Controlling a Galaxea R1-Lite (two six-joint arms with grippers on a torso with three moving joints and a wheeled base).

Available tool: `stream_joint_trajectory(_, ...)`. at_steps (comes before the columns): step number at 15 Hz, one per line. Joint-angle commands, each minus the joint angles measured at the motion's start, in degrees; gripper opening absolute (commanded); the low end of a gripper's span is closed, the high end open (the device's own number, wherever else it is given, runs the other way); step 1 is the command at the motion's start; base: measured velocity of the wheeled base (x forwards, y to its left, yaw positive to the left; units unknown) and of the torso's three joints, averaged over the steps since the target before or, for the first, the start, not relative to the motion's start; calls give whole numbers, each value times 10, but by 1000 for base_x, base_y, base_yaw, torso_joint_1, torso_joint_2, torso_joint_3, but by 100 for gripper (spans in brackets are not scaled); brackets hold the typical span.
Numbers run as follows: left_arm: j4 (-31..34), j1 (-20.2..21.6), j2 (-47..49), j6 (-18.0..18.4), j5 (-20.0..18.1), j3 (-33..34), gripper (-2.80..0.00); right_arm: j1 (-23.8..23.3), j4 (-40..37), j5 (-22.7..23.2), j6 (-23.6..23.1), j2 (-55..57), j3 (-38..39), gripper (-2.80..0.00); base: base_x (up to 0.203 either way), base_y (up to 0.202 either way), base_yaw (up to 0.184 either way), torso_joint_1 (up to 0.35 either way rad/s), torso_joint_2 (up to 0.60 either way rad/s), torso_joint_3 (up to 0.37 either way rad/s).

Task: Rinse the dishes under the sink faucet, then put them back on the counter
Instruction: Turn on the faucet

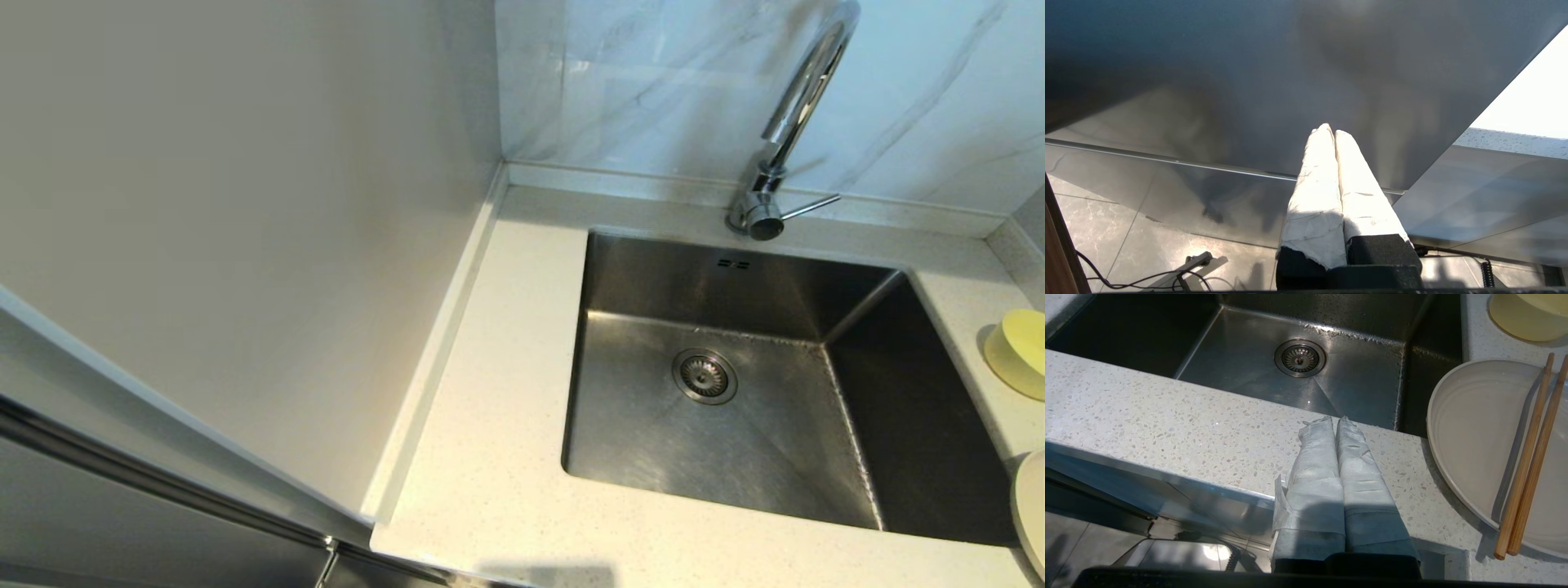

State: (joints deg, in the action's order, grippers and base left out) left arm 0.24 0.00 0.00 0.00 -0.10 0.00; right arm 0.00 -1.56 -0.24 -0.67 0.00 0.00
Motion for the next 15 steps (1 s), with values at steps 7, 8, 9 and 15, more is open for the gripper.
stream_joint_trajectory(7,0,0,0,0,0,0,-280,0,-32,-12,-5,0,-6,-280,0,0,0,0,0,0)
stream_joint_trajectory(8,0,0,0,0,0,0,-280,0,-31,-12,-4,0,-5,-280,0,0,0,0,0,0)
stream_joint_trajectory(9,0,0,0,0,0,0,-280,0,-31,-12,-3,0,-5,-280,0,0,0,0,0,0)
stream_joint_trajectory(15,0,0,0,0,0,0,-280,0,-41,-16,36,119,-248,-280,0,0,0,0,0,0)
